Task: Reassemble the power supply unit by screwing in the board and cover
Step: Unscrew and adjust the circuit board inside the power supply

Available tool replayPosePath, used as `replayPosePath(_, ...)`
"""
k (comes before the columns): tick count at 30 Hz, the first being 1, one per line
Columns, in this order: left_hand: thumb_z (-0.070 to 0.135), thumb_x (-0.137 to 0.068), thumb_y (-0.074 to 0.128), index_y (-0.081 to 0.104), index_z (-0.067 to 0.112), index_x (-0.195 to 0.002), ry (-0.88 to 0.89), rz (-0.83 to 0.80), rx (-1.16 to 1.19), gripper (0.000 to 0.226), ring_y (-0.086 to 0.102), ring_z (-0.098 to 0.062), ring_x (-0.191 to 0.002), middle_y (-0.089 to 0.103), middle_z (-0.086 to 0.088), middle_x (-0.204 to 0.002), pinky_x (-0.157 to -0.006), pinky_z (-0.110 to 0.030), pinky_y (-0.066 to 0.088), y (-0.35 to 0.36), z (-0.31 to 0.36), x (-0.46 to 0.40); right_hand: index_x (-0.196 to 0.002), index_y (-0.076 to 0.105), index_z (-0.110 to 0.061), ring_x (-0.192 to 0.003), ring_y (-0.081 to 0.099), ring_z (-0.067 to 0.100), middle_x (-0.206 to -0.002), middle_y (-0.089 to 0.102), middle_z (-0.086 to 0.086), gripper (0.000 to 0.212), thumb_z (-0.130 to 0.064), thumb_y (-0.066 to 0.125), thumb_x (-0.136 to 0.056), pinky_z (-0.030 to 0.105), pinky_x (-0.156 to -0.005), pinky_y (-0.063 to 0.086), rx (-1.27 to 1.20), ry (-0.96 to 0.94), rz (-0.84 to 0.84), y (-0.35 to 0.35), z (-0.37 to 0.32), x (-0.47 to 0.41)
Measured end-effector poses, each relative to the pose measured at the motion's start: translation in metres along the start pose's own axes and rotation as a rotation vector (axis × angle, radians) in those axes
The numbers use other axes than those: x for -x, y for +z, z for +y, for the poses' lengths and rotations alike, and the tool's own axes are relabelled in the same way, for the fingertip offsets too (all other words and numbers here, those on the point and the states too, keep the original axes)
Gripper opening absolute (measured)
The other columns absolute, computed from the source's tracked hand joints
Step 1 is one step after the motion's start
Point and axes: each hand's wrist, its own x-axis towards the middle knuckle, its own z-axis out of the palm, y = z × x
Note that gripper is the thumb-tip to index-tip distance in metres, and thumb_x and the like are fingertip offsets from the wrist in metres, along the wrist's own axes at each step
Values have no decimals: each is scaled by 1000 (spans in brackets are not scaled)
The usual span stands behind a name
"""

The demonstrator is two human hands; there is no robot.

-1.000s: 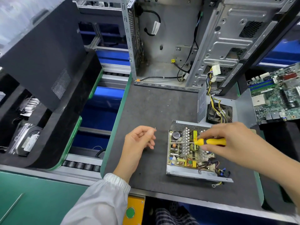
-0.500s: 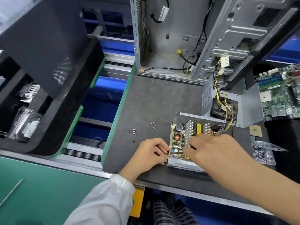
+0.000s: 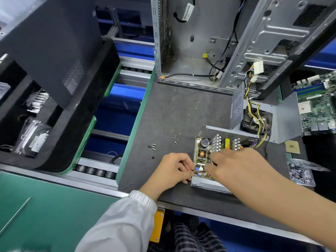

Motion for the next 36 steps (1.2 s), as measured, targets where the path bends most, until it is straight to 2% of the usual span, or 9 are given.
replayPosePath(3,-5,-81,72,66,16,-78,-6,-2,-2,22,68,-13,-65,67,-8,-70,-61,-27,59,0,1,0,-44,55,-12,-35,47,17,-43,47,2,30,12,58,-25,14,-42,10,22,8,-71,4,0,-1)
replayPosePath(6,-4,-81,73,65,16,-77,-8,-2,-5,22,68,-14,-65,67,-8,-70,-61,-27,59,0,3,1,-44,56,-13,-35,48,17,-43,47,1,40,5,77,-15,16,-40,15,18,22,-113,7,-1,-1)
replayPosePath(11,-6,-81,73,65,18,-73,1,-6,-16,26,65,-12,-62,65,-10,-69,-60,-26,59,1,5,1,-44,57,-13,-35,49,16,-43,48,2,25,7,44,-37,15,-45,4,8,-5,-84,8,2,-2)
replayPosePath(14,-7,-82,71,66,17,-75,1,-3,-13,25,66,-11,-62,66,-10,-69,-62,-28,60,0,4,1,-49,59,-15,-39,51,16,-47,50,0,28,7,56,-31,17,-49,-2,58,14,-168,4,2,-3)
replayPosePath(16,-8,-82,70,67,16,-76,2,-1,-1,24,67,-13,-64,67,-11,-69,-64,-29,60,0,4,2,-71,62,-13,-60,60,19,-68,57,4,34,7,56,-45,21,-47,1,82,-25,-289,0,0,-5)
replayPosePath(19,-9,-81,70,68,14,-76,-5,6,11,24,68,-13,-63,68,-12,-69,-64,-29,60,0,3,2,-104,48,-15,-99,52,25,-100,47,5,33,7,44,-79,28,-46,12,37,0,-409,2,2,-3)
replayPosePath(26,-4,-81,73,65,16,-72,-52,21,-70,22,66,-11,-57,65,-1,-61,-54,-24,57,2,7,-1,-87,31,-22,-88,48,23,-71,18,-1,32,6,44,-79,29,-45,12,72,12,-419,5,2,-6)
replayPosePath(32,-2,-81,74,64,16,-67,-132,40,-95,25,61,-10,-47,63,-2,-59,-47,-20,51,1,12,-6,-88,49,-24,-86,58,20,-74,29,-3,15,-10,51,-89,29,-44,13,101,57,-402,10,6,-9)
replayPosePath(36,0,-81,74,64,16,-68,-162,22,-115,23,58,-6,-43,62,-1,-61,-44,-18,48,1,15,-8,-96,58,-21,-86,61,23,-88,39,-4,10,-14,53,-91,31,-53,29,79,76,-408,6,7,-14)
